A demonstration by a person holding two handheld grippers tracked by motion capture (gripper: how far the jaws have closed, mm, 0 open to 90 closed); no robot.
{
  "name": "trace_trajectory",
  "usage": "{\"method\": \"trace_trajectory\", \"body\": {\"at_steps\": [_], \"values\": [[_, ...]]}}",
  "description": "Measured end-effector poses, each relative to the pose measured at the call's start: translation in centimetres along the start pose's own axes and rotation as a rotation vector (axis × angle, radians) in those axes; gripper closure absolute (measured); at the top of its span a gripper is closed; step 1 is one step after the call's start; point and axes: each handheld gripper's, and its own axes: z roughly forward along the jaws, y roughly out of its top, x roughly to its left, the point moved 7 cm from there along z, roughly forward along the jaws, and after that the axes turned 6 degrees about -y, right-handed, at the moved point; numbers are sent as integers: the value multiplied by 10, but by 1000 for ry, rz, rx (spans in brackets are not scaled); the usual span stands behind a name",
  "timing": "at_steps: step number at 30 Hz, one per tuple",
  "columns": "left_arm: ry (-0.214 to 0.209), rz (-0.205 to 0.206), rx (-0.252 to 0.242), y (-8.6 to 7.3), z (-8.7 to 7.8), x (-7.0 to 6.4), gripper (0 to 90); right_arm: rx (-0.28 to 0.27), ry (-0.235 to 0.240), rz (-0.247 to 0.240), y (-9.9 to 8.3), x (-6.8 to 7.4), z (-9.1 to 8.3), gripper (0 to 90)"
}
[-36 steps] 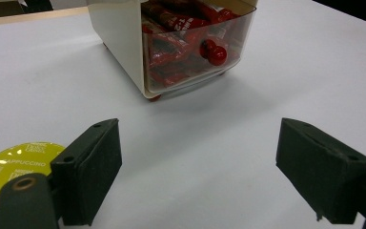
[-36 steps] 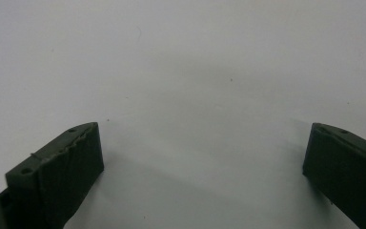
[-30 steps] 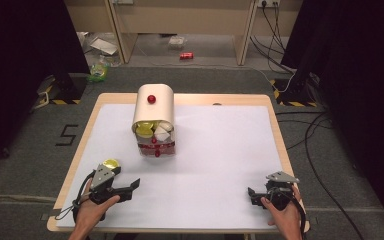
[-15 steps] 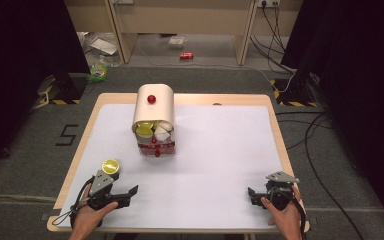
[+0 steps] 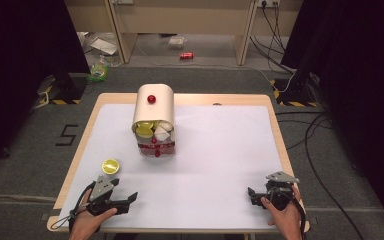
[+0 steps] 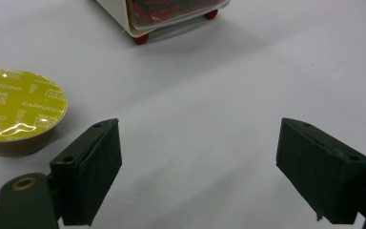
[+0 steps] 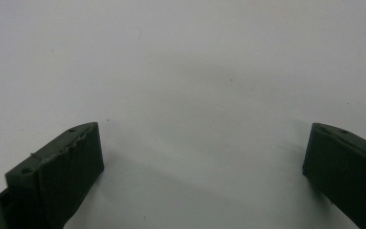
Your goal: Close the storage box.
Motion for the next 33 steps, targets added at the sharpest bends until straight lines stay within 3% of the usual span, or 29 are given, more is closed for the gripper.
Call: {"method": "trace_trajectory", "body": {"at_steps": [12,25,33], "values": [[-26,-1,4,-11,-1,-8,150,-2,-1,0,0,0,0,2],[-25,25,40,-28,-1,-15,150,-2,0,2,0,0,0,2],[-20,20,32,-31,-5,-16,150,-2,0,1,0,0,0,2]]}}
